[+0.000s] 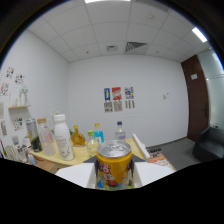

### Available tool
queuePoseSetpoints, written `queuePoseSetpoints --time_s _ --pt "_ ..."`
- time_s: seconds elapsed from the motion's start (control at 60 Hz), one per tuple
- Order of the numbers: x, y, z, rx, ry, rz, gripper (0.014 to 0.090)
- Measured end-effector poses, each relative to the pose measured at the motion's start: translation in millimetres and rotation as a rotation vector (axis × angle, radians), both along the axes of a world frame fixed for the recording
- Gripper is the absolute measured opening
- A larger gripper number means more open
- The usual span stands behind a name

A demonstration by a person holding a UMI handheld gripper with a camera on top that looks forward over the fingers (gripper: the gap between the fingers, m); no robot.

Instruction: Make me a cup of Vodka Sunrise.

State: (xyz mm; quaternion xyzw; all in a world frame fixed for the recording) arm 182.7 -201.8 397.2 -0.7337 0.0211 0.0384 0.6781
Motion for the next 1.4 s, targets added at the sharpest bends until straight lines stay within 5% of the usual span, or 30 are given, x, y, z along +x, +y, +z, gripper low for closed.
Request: queuePoseSetpoints --time_s 0.217,0.4,0.967,1.25,1.4 --pt "-36.7 -27.8 -158.0 -0.219 0.034 -0.015 0.0512" --pt "-57.6 -32.4 -221.2 -0.293 0.066 -0.016 0.0513" --pt "-71.1 1.3 -203.2 -0.215 -1.284 0.051 0.0509" --pt "-97.1 4.8 -198.5 -0.074 -1.942 0.114 0.0511" --pt "-104.9 3.3 -210.9 -0.058 -2.064 0.185 0.0507"
